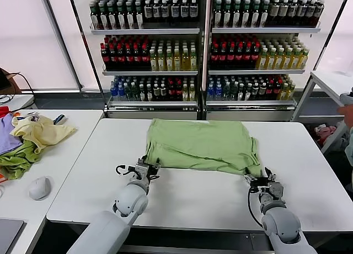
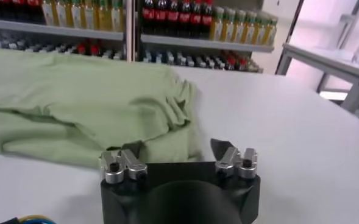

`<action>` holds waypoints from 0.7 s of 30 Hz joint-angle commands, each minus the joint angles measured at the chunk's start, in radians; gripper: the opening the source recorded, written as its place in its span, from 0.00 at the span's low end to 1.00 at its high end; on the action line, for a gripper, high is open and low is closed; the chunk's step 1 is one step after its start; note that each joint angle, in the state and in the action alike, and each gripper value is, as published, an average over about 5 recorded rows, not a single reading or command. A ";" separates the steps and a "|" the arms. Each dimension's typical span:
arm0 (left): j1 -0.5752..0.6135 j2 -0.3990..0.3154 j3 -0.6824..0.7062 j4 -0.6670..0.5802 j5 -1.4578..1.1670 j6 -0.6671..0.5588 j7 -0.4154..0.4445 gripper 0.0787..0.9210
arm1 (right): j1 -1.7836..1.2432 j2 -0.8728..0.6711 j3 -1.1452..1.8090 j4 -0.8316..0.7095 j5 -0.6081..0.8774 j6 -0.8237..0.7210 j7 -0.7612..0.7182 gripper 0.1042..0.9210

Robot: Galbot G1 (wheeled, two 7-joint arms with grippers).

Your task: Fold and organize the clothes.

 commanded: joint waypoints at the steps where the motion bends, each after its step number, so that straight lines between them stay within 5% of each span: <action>1: 0.000 -0.007 -0.003 0.011 -0.046 0.003 0.000 0.41 | -0.004 0.000 -0.009 -0.020 0.037 -0.033 0.007 0.57; 12: 0.015 -0.002 -0.003 0.000 -0.056 0.001 0.002 0.03 | -0.014 -0.034 0.013 -0.004 0.045 -0.019 -0.025 0.18; 21: 0.174 0.044 -0.036 -0.226 -0.050 0.002 0.005 0.02 | -0.120 -0.064 0.058 0.131 0.029 -0.001 -0.059 0.06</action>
